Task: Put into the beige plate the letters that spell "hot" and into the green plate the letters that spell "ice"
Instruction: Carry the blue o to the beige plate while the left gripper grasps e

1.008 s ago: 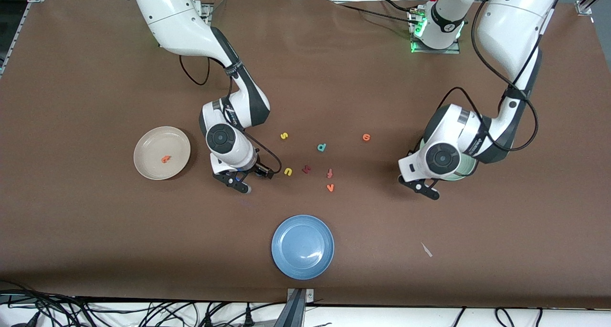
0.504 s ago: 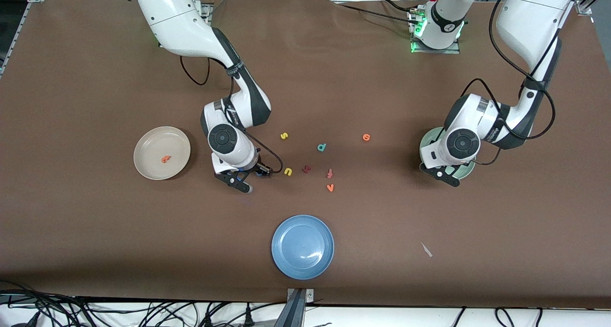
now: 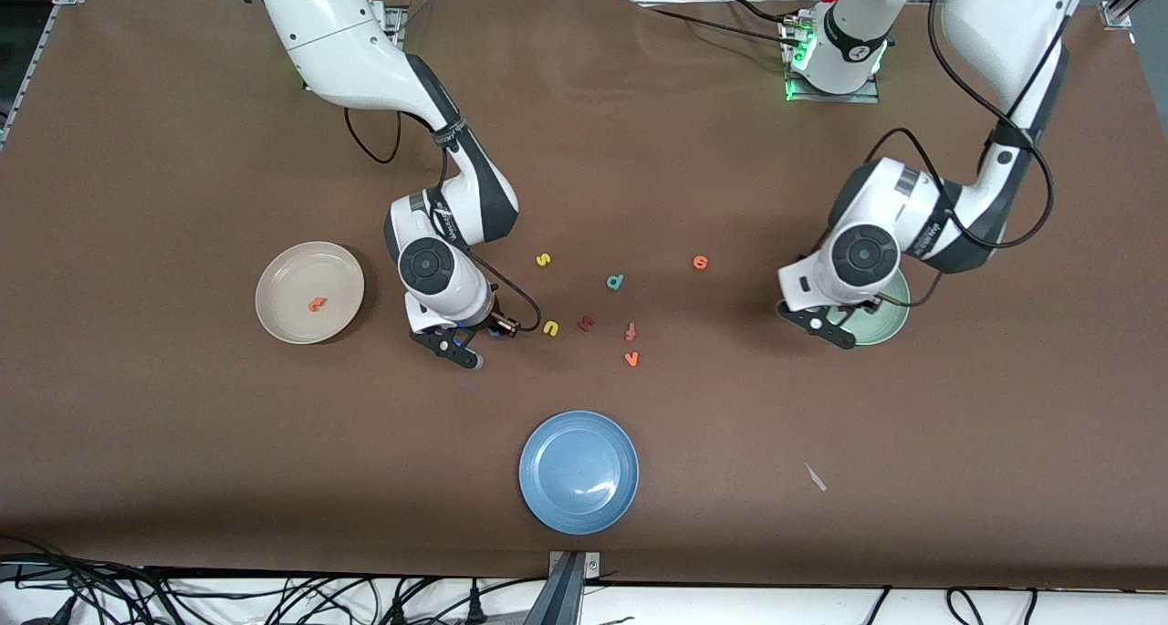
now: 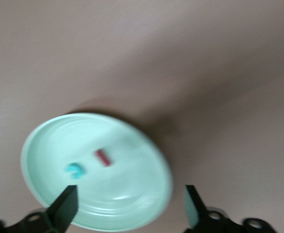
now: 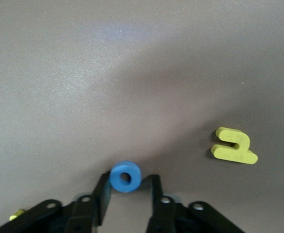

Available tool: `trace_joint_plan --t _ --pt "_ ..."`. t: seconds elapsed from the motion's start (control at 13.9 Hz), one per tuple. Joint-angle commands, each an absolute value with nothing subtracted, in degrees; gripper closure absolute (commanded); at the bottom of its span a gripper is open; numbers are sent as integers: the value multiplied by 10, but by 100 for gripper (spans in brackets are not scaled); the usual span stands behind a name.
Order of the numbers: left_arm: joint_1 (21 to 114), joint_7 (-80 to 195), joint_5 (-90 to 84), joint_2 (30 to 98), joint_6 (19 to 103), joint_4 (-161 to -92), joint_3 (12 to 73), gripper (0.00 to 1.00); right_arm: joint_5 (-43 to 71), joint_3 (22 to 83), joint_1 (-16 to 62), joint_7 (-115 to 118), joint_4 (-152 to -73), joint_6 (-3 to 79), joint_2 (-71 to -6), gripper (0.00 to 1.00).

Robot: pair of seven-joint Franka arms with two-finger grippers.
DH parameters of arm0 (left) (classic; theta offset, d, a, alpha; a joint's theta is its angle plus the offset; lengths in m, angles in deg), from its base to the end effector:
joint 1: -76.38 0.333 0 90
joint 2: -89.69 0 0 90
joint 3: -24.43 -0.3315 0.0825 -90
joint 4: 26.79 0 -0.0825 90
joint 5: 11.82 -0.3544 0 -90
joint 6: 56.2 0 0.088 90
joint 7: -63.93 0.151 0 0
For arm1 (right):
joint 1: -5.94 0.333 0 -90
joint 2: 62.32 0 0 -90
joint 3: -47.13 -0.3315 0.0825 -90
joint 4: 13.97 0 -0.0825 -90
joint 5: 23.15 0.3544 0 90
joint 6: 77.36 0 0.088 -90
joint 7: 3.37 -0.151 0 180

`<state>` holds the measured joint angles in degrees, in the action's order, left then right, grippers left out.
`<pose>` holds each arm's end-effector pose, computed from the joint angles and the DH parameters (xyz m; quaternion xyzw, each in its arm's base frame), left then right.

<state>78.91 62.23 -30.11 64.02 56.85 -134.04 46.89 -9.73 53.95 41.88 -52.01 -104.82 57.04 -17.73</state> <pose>0.5498 -0.1556 0.2597 -0.9592 0.2347 0.1369 0.0776 0.5889 0.3512 0.1670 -0.9714 0.2337 0.0294 0.0293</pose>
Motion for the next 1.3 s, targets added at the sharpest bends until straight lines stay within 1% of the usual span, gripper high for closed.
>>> trace_joint_plan --t 0.0,0.22,0.43,0.58,0.79,0.86,0.94,1.01,1.08,1.22 --pt "755 532 -245 636 552 -1316 480 0 -86 541 421 -521 -1028 573 -161 72" --pt "711 425 -227 616 559 -1303 480 0 -86 540 421 -525 -1022 573 -157 76" --pt "673 333 -228 588 611 -1313 479 0 -86 540 421 -518 -1015 572 -158 80" --pt "669 293 -228 580 666 -1337 479 0 -84 542 420 -517 -998 560 -162 81" --pt "665 279 -232 570 739 -1383 479 0 -107 553 412 -485 -962 483 -165 81" --pt "665 275 -233 565 749 -1390 479 1 -121 563 412 -448 -968 463 -173 81" --pt "665 275 -233 563 752 -1392 478 3 -121 580 412 -407 -982 434 -187 81" --pt "665 275 -233 559 752 -1394 478 8 -121 594 412 -366 -991 409 -200 81" --pt "665 275 -233 557 753 -1395 478 12 -121 607 412 -337 -1011 401 -217 81" --pt "665 275 -233 550 762 -1395 478 27 -122 630 413 -271 -1075 406 -264 81"
